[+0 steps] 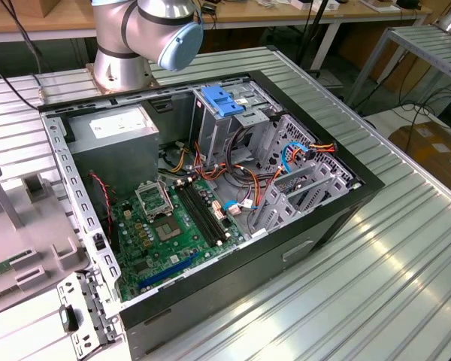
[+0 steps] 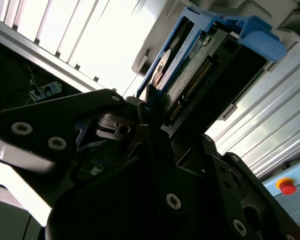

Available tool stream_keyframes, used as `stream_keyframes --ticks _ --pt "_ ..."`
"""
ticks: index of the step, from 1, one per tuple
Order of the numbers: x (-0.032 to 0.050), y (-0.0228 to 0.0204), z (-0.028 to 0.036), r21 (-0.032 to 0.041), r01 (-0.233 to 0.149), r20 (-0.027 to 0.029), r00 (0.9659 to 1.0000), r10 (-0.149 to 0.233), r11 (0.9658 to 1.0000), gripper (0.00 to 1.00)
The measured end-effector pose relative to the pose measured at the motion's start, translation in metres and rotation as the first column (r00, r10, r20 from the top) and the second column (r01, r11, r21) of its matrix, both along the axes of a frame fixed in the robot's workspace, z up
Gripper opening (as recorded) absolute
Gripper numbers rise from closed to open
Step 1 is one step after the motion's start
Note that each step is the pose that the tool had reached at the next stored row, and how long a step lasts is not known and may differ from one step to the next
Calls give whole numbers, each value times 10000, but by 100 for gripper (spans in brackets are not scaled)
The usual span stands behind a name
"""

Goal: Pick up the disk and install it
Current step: 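Pick up the disk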

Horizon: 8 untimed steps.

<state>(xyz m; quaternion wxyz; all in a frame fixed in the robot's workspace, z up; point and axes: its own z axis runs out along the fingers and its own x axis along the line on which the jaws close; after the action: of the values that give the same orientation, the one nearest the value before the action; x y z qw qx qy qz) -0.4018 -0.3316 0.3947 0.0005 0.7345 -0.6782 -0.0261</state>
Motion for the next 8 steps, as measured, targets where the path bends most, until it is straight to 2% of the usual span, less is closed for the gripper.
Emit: stream_keyframes --ticks 8 --pt "0 0 54 0 0 0 10000 0 10000 36"
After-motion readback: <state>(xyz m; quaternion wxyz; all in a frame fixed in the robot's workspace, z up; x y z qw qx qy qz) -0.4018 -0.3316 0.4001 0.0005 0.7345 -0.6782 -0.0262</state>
